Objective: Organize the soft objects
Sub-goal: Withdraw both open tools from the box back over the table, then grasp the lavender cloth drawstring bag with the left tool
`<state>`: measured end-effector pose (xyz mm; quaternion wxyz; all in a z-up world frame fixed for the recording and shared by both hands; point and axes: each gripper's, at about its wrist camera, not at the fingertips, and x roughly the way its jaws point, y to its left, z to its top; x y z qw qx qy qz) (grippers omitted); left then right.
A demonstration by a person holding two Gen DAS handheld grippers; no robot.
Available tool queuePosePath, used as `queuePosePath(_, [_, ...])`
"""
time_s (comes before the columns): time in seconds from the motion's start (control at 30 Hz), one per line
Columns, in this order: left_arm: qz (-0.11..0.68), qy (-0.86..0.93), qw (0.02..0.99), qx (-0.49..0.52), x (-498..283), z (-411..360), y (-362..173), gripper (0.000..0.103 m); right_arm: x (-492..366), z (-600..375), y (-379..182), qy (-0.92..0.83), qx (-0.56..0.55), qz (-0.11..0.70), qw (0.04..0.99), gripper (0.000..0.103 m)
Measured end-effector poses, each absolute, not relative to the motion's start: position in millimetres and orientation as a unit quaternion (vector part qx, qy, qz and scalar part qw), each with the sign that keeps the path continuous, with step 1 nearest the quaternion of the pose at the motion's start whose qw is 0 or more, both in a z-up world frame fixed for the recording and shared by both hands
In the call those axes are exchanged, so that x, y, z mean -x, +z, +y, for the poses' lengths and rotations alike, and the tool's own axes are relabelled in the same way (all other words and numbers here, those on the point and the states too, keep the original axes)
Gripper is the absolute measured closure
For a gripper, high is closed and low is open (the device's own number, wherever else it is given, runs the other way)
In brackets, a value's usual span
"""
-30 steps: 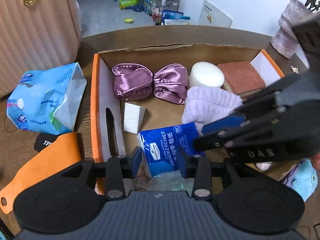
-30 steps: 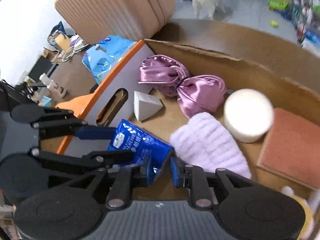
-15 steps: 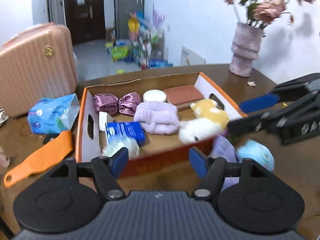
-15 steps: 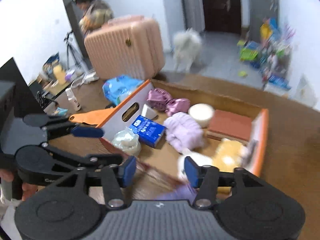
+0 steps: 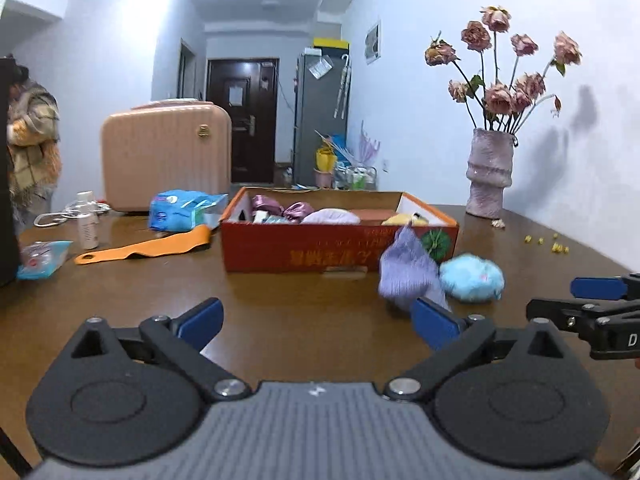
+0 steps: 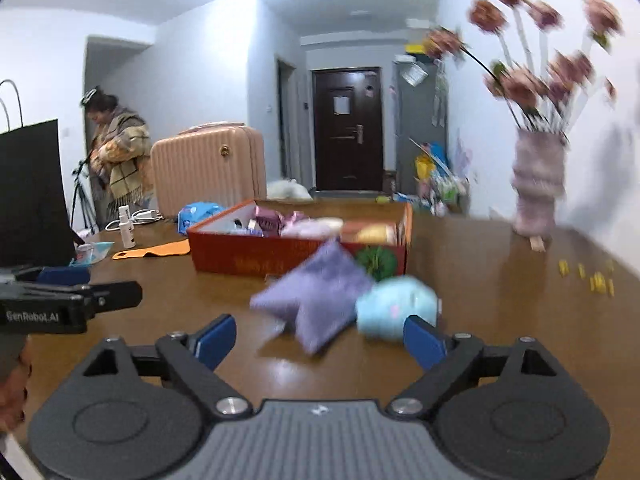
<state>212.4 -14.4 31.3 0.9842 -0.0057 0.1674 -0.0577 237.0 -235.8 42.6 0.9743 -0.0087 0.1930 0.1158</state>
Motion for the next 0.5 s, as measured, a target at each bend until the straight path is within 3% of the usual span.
queuePosePath(0.1, [0.156,-0.053,0.986,-0.004,-191.1,-16.6,16.0,0.000,-214.0,-233.3,23.3,0.096,0.022,0.159,0.982,0.002])
queuePosePath(0.5, [0.196,-0.069,0.978,-0.014,-190.1,-27.7,-3.3,0.000,-206.1,-231.4,-0.6,0.117,0.014,0.189,0.975,0.000])
